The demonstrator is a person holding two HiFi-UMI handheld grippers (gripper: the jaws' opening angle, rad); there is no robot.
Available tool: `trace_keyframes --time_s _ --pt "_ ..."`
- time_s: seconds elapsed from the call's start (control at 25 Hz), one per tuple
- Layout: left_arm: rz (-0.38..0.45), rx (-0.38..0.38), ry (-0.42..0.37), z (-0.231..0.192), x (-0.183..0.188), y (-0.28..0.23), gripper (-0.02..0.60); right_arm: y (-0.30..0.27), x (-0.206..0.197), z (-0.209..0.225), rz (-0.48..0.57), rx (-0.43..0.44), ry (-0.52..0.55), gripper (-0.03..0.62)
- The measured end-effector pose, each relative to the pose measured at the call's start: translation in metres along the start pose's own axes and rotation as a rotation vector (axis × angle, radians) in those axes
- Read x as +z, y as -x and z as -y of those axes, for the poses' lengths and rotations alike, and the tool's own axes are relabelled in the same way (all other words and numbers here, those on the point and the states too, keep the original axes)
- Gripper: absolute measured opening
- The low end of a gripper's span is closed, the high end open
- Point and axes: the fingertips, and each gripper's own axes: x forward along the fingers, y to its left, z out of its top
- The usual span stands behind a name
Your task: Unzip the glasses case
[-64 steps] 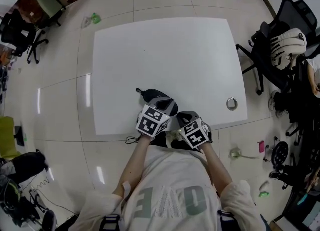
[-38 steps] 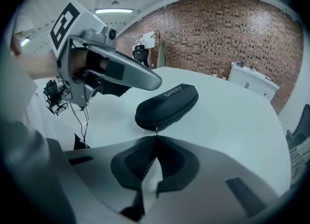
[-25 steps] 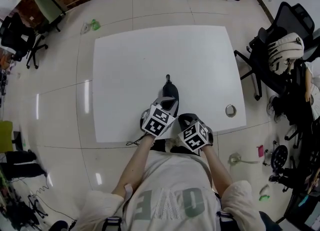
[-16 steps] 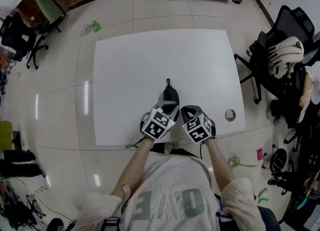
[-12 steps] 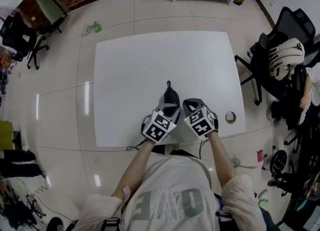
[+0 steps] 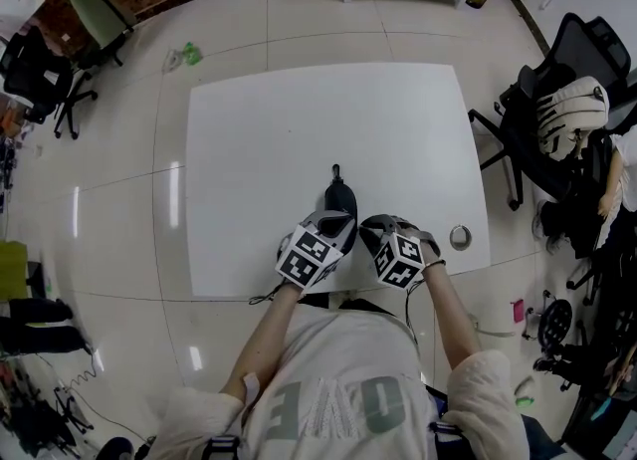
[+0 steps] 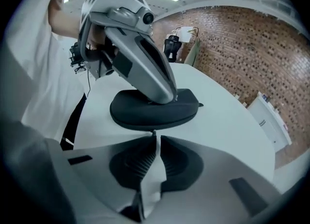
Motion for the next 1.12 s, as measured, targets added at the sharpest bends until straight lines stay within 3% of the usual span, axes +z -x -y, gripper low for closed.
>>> trace_keyframes --time_s 0.2,0.32,0.4,0.56,0.72,0.84,1.12 --pt "-0.001 -0.045 0.017 -0.006 -0.002 0.003 0.003 -0.009 0.007 -0.005 -0.008 0.082 -0.066 0.002" --pt "-0.01 -0.056 0.012 -0.005 -0.002 0.001 0.003 -0.007 0.006 -0.007 0.01 0.129 -0.141 0.067" --pt "-0.002 -0.059 0.025 -0.006 -0.002 0.001 0.003 -0.008 0.008 -0.01 0.015 0.145 -0.098 0.118" --pt "0.003 -0.065 0.04 -0.005 -0.003 0.002 0.003 -0.01 0.011 -0.015 -0.022 0.173 0.034 0.117" --pt "0.007 -0.058 0.04 -0.006 -0.001 0.004 0.003 -0.008 0.012 -0.015 -0.026 0.177 0.012 0.092" --pt "0.006 -0.059 0.038 -0.006 -0.002 0.002 0.003 -0.007 0.01 -0.008 -0.025 0.114 0.034 0.003" --pt "0.002 -0.062 0.029 -0.004 0.0 0.003 0.003 -0.003 0.01 -0.009 -0.02 0.137 -0.025 0.002"
